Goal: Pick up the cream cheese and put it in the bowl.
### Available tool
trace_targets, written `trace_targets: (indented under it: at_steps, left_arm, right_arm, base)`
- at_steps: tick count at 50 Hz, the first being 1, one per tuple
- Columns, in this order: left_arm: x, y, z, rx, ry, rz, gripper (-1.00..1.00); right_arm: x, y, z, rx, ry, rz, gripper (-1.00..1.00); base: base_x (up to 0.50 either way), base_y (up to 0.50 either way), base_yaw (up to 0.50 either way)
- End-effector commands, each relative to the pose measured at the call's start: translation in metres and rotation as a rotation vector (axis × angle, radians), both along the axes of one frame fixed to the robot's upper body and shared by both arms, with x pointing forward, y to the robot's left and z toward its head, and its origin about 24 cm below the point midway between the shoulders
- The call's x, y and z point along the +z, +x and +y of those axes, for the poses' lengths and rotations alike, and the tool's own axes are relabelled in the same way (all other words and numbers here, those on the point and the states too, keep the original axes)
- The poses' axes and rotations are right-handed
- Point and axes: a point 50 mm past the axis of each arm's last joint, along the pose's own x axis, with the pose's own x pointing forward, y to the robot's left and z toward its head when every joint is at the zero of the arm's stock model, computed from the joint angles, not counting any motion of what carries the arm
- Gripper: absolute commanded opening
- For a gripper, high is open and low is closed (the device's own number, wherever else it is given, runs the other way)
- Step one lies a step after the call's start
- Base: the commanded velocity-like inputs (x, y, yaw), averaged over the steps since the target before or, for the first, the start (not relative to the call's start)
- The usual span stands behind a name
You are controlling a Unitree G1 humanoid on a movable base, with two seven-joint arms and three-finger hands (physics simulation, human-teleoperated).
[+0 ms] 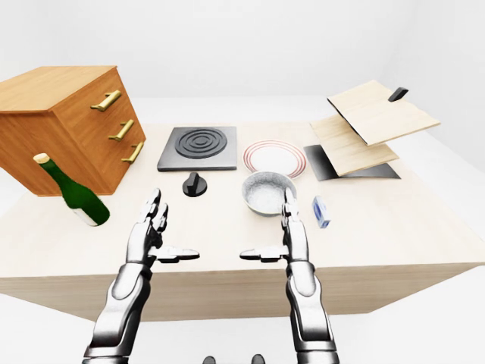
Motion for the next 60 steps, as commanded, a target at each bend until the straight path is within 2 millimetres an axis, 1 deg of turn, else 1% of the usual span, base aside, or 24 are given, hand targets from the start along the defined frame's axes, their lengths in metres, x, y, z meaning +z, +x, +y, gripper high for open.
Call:
trace_targets:
  at_steps: [1,2,8,12,20,56,59,60]
  left_arm:
    - [0.018,-0.009,0.005,-0.016,-0.065,-0.052,1.0]
    - [0.018,-0.01,0.006,-0.013,-0.076,-0.054,1.0]
    - [0.001,-0.016,0.002,-0.013,-0.032,0.013,1.0]
    - [-0.004,-0.017,0.001,-0.01,-0.012,0.012,1.0]
    - [-0.006,-0.017,-0.001,-0.009,0.013,0.004,1.0]
    - [-0.004,-0.019,0.003,0.009,0.053,-0.017,1.0]
    - [0.003,-0.016,0.003,0.01,0.064,-0.024,1.0]
    - [0.007,-0.014,0.005,0.036,0.087,-0.034,1.0]
  right_arm:
    - [-0.006,-0.007,-0.011,-0.024,-0.068,0.01,1.0]
    - [-0.007,-0.007,-0.011,-0.026,-0.077,0.008,1.0]
    - [-0.01,-0.009,-0.013,-0.04,-0.083,0.018,1.0]
    - [-0.012,-0.008,-0.014,-0.038,-0.079,0.03,1.0]
    - [-0.014,-0.006,-0.011,-0.028,-0.09,0.04,1.0]
    - [-0.017,-0.005,-0.014,-0.027,-0.079,0.043,1.0]
    - [-0.015,-0.003,-0.013,-0.027,-0.081,0.047,1.0]
    - [-0.014,-0.001,-0.014,-0.027,-0.074,0.053,1.0]
  base:
    - [0.0,0.0,0.0]
    - [0.0,0.0,0.0]
    - [0.0,0.0,0.0]
    - [0.0,0.0,0.0]
    - [0.0,-0.24,0.0]
    - [0.0,-0.25,0.0]
    - [0.0,0.0,0.0]
    - [0.0,0.0,0.0]
